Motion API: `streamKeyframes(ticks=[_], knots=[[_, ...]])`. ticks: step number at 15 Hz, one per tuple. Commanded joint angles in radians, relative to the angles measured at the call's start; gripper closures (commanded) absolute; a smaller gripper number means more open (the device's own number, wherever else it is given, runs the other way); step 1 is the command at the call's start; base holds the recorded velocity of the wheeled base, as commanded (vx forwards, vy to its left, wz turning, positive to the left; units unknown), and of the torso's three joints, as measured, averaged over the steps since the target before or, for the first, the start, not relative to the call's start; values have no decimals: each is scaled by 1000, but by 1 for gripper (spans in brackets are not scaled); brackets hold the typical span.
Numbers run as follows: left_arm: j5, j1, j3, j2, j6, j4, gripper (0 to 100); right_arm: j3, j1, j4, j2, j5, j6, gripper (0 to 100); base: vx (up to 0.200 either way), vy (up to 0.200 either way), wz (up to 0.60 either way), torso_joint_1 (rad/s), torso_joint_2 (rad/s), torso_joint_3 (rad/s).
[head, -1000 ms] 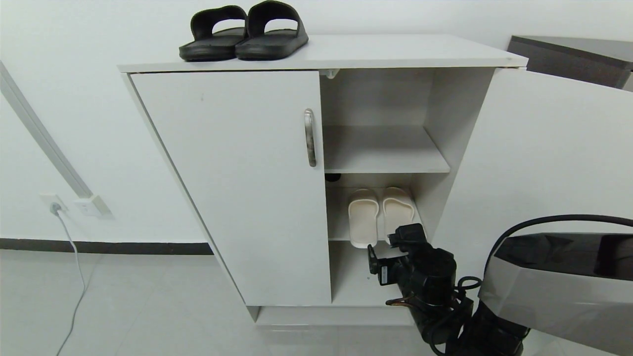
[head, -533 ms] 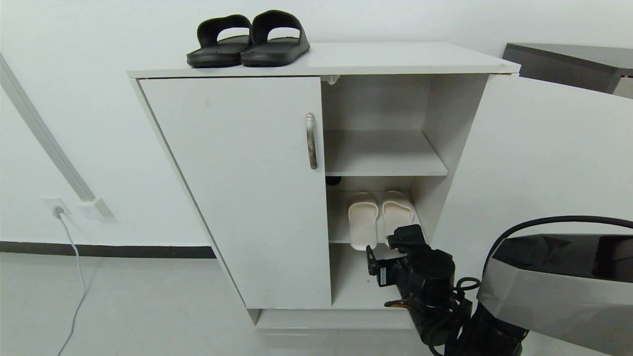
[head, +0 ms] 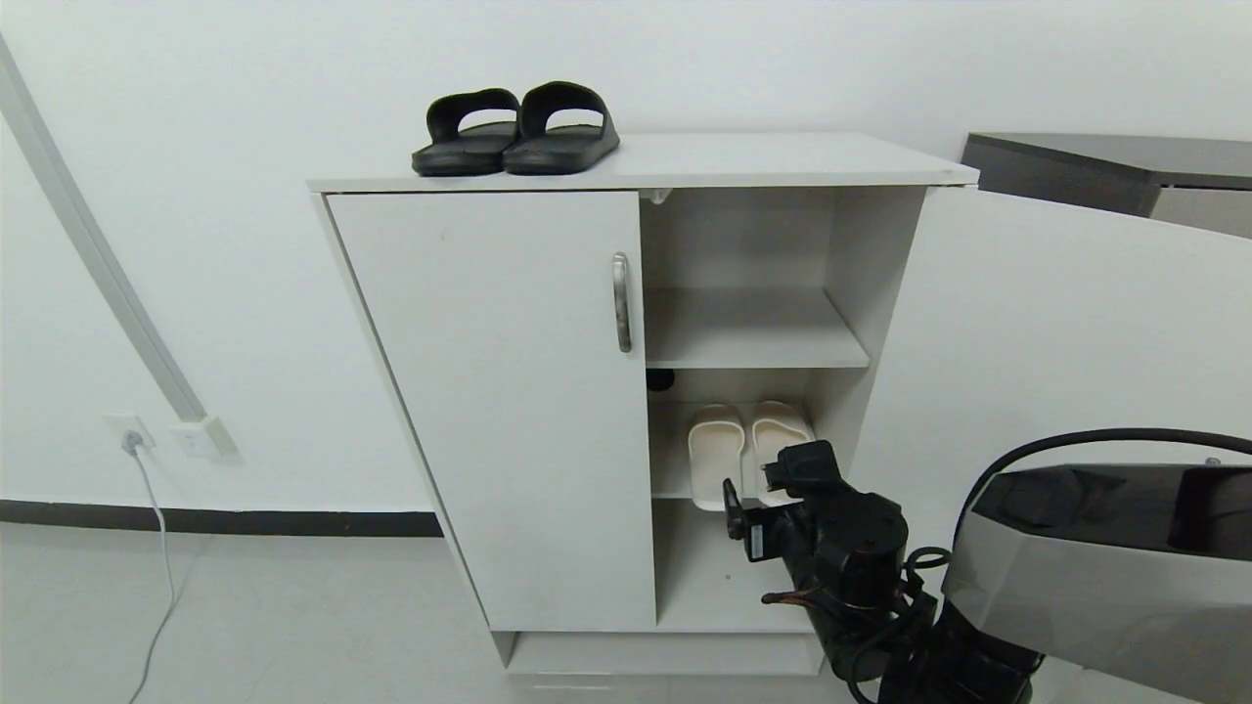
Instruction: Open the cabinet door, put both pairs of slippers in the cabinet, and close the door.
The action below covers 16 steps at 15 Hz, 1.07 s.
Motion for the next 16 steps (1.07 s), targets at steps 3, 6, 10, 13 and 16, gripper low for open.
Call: streamKeyframes(ticks=[3,6,10,13,16], knots=[[0,1,0,2,-1,0,100,0,2,-1,1,0,-1,0,0,0,0,0,0,0],[-1,1,0,2,-1,0,100,0,2,-6,4,0,-1,0,0,0,0,0,0,0],[-1,1,0,2,-1,0,100,0,8,-7,6,1,2,0,0,150,0,2,1,4],[0,1,0,2,-1,0,100,2,12,-7,6,1,5,0,0,200,0,2,2,1],[0,1,0,2,-1,0,100,3,19,-13,6,1,8,0,0,200,0,1,1,-1]])
